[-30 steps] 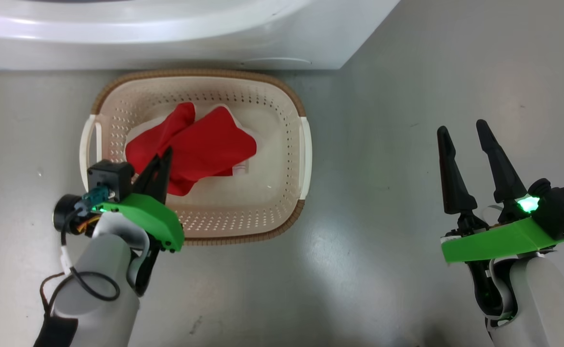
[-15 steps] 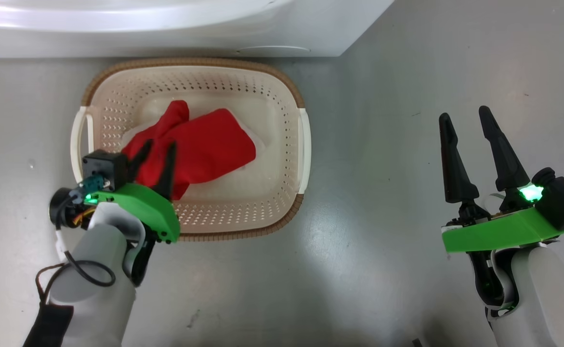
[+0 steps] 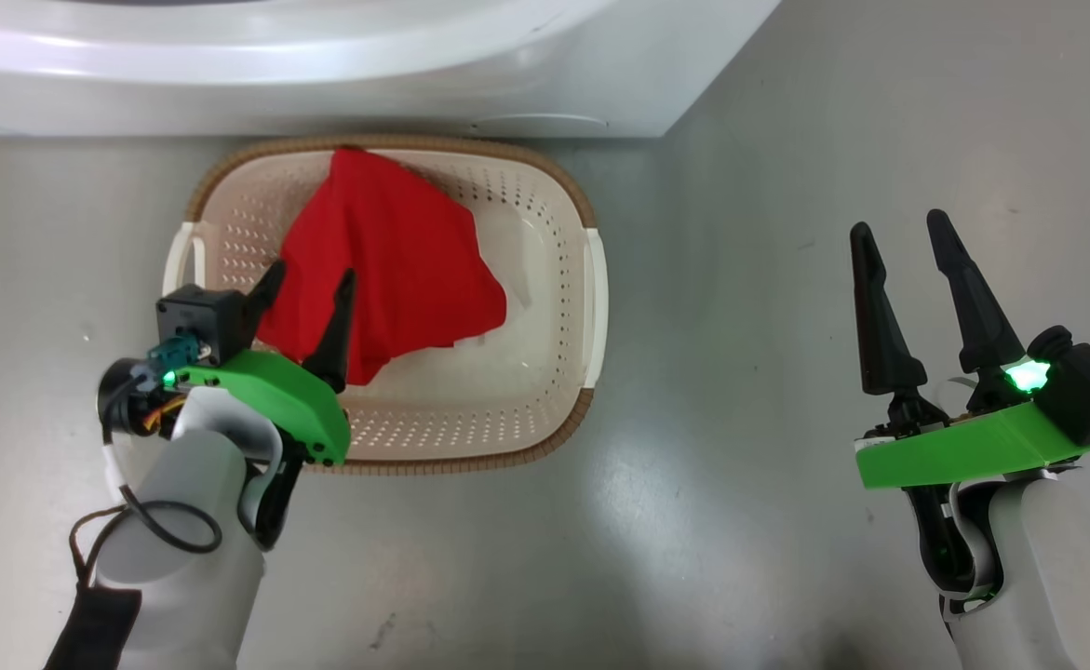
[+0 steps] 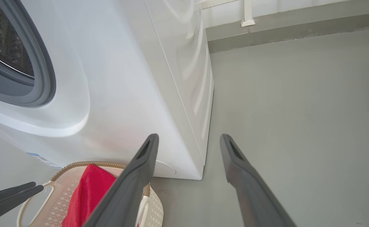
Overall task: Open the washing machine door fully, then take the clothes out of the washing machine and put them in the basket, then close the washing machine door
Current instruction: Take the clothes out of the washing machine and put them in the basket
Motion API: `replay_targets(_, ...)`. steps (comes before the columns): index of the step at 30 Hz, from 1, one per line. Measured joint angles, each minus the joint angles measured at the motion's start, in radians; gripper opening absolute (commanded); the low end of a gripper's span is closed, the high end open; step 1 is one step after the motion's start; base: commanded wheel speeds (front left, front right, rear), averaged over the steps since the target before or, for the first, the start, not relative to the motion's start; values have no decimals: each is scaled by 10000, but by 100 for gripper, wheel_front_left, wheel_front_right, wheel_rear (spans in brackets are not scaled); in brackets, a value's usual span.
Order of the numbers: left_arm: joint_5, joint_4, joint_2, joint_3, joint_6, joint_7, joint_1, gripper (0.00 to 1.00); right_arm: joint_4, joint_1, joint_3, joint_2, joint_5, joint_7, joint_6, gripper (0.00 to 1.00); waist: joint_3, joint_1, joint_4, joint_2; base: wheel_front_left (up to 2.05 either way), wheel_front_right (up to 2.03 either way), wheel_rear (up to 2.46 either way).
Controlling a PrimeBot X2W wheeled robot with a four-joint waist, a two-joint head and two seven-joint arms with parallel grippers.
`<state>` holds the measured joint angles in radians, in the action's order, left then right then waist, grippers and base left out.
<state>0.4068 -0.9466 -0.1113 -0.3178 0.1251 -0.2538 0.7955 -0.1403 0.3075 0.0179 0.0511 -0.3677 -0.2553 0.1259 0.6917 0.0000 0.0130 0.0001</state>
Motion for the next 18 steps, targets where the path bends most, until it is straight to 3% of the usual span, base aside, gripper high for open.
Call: replay_targets(18,-278,1467,75,917,0,0,-1068,100,-251,-448,-113,0,178,0,0,100,-1303,0,213,0,0,0,0)
